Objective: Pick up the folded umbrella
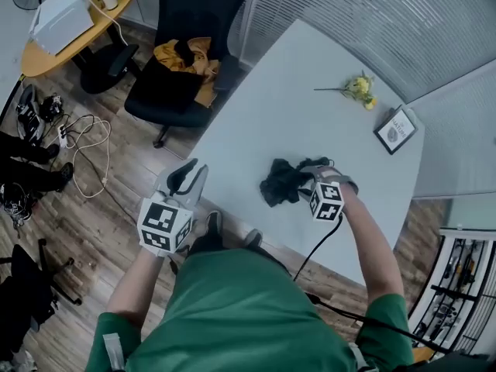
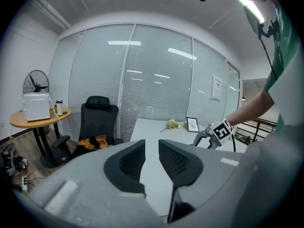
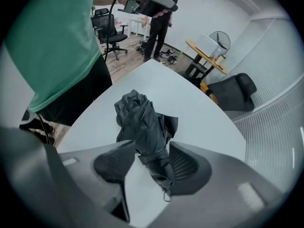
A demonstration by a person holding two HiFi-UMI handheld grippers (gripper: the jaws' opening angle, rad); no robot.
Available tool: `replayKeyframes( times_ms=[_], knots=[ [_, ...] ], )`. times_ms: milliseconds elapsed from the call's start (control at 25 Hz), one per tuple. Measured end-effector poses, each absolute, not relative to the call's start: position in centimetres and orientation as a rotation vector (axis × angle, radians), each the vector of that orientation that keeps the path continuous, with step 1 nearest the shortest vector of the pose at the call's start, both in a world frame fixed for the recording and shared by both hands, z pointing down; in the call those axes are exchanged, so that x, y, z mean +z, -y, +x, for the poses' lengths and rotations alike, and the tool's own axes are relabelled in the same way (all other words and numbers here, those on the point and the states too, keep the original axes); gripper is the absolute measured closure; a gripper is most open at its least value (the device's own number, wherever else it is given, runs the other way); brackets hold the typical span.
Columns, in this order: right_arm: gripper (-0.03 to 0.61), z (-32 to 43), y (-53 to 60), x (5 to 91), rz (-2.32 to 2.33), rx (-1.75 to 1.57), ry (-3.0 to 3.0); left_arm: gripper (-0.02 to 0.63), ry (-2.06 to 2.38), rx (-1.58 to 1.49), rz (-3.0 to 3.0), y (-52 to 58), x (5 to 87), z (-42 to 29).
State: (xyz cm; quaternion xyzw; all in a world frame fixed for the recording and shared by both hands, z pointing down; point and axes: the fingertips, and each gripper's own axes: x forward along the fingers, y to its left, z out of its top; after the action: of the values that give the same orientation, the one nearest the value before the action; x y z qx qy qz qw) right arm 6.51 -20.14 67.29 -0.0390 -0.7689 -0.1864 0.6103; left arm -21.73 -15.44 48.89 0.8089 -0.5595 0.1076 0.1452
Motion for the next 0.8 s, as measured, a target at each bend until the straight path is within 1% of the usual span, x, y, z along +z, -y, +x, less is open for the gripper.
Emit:
replayKeyframes(
  times_ms=[120, 200, 360, 440, 800],
  knots=[
    [0.351, 6.5, 20.5, 68.8, -0.182, -0.482, 1.748, 0.518, 1.678, 0.344, 2.261, 14.0, 49.4, -22.1],
    [0.338, 6.7, 20.5, 69.7, -0.254, -0.516, 1.713, 0.518, 1.720, 0.353, 2.214, 13.0, 49.5, -22.2],
    [0.278, 7.1, 20.7, 71.7, -0.368, -0.590, 1.630, 0.518, 1.822, 0.410, 2.122, 11.3, 49.5, -22.9],
    [0.268, 7.1, 20.8, 72.7, -0.396, -0.615, 1.612, 0.518, 1.858, 0.414, 2.079, 10.5, 49.7, -23.0],
    [0.265, 5.8, 20.1, 75.3, -0.458, -0.529, 1.595, 0.518, 1.919, 0.430, 1.973, 8.0, 50.4, -23.0]
  ],
)
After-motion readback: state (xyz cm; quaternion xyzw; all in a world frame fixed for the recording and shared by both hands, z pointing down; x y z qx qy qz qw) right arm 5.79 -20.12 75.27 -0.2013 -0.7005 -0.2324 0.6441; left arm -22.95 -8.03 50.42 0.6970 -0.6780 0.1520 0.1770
